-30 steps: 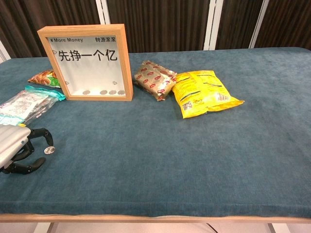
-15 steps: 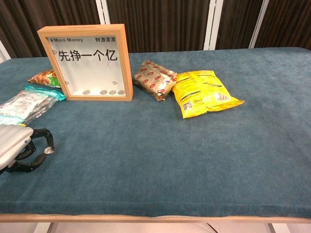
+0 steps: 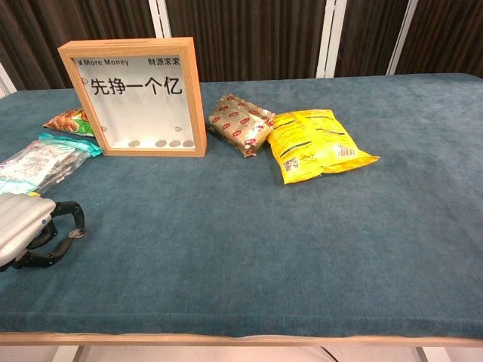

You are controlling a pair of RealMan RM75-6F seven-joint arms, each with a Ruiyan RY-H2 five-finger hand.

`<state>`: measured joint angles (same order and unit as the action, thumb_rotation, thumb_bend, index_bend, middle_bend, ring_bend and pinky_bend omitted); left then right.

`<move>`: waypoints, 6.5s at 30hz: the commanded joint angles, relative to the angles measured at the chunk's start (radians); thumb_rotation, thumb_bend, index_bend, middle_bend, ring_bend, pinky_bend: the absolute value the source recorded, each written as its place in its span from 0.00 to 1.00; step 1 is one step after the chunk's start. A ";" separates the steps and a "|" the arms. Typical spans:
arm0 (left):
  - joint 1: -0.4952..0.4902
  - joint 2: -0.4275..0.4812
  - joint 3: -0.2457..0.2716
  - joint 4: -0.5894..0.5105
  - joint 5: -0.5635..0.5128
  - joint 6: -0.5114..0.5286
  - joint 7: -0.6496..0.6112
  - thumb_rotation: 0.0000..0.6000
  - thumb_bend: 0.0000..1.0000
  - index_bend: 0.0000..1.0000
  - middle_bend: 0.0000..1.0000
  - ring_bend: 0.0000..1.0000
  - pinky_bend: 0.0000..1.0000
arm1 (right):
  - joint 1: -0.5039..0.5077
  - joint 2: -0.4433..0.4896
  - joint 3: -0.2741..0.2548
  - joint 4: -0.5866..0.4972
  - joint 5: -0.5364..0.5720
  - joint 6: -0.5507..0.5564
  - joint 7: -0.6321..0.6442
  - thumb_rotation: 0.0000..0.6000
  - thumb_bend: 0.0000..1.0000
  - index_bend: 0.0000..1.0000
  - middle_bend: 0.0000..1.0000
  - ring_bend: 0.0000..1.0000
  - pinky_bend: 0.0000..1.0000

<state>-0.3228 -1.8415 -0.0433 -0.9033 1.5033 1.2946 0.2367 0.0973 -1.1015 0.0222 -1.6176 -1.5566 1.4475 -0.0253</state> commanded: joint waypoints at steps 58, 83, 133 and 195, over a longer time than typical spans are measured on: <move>-0.024 0.106 -0.039 -0.187 0.016 0.093 -0.084 1.00 0.67 0.71 1.00 1.00 1.00 | 0.005 -0.006 -0.002 -0.001 -0.001 -0.010 -0.017 1.00 0.18 0.00 0.00 0.00 0.00; -0.382 0.638 -0.623 -0.961 -0.814 -0.249 0.134 1.00 0.71 0.71 1.00 1.00 1.00 | 0.009 0.017 0.025 0.013 0.042 -0.014 0.066 1.00 0.18 0.00 0.00 0.00 0.00; -0.770 0.476 -0.384 -0.447 -1.064 -0.414 0.181 1.00 0.63 0.72 1.00 1.00 1.00 | -0.013 0.058 0.044 0.018 0.083 -0.003 0.147 1.00 0.18 0.00 0.00 0.00 0.00; -0.124 0.814 0.061 -0.965 -0.106 0.139 -0.211 1.00 0.39 0.01 0.27 0.27 0.71 | 0.003 0.028 0.033 0.003 0.056 -0.028 0.072 1.00 0.18 0.00 0.00 0.00 0.00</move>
<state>-0.6231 -1.0531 -0.1415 -1.8829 1.1978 1.2813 0.1632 0.0952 -1.0659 0.0565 -1.6145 -1.5013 1.4291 0.0621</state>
